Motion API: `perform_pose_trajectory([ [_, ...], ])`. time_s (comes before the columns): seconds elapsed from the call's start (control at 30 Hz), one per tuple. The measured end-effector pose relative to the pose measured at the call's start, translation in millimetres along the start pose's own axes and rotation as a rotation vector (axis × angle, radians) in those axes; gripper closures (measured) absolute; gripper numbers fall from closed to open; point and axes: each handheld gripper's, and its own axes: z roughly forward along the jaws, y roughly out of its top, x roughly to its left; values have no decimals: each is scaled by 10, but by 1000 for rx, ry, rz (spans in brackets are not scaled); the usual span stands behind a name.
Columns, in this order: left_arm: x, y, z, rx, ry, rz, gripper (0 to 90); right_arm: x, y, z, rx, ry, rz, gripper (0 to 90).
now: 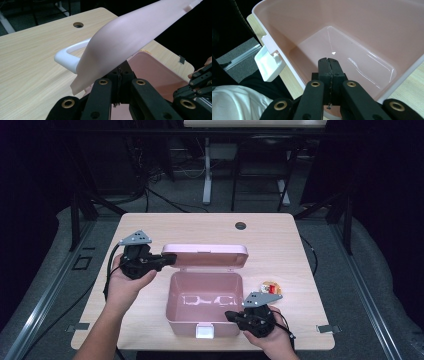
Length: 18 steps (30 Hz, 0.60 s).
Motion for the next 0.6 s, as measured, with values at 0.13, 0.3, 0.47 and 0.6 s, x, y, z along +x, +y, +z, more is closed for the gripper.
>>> perform_pose_trajectory([
  [0.13,12,2,10,2,2,-5,896,-6,-2,0,-1,5,4,900],
  [0.3,29,5,4,3,4,-5,896,-9,-4,1,-3,6,5,900],
  [0.47,52,9,12,4,10,-14,896,-10,-5,3,-4,7,5,900],
  [0.6,83,1,43,4,15,-18,896,-13,-5,4,-4,9,6,900],
])
